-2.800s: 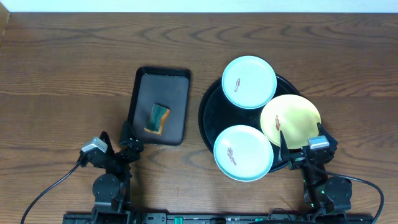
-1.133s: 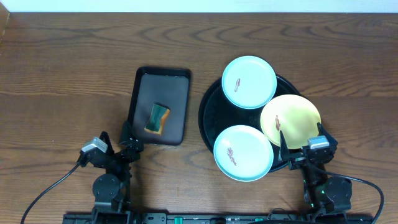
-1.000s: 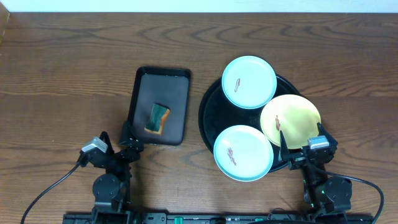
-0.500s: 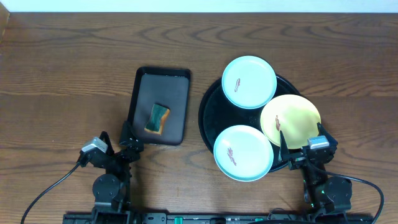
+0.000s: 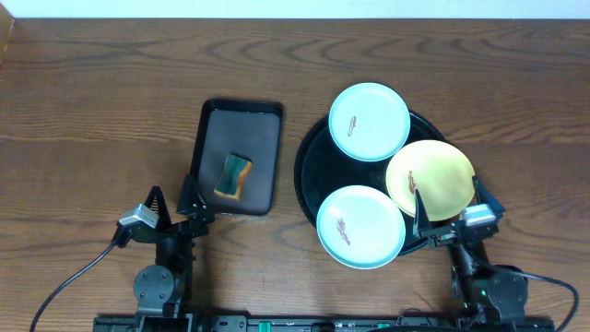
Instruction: Clean dirty plates on tray and stack at the side
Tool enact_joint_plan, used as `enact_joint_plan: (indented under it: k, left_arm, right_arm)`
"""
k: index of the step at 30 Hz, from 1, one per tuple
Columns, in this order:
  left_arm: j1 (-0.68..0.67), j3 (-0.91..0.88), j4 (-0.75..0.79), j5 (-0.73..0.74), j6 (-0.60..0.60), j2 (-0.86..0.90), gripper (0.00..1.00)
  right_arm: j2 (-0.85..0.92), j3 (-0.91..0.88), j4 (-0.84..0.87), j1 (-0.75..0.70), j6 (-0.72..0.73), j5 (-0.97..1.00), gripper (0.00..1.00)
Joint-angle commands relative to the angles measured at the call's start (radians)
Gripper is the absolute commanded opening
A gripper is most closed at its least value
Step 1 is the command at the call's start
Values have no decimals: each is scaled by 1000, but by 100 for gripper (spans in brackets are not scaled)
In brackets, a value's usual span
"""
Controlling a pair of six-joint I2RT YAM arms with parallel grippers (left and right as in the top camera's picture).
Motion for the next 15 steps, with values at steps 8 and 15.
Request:
enact_joint_plan:
  k: [8, 15]
  left_arm:
    - [5, 489, -262, 95, 116, 361, 84]
    - [5, 1009, -665, 147, 142, 803, 84]
  right_arm:
    - [253, 349, -100, -6, 62, -34, 99]
    - [807, 935, -447, -6, 63, -154, 99]
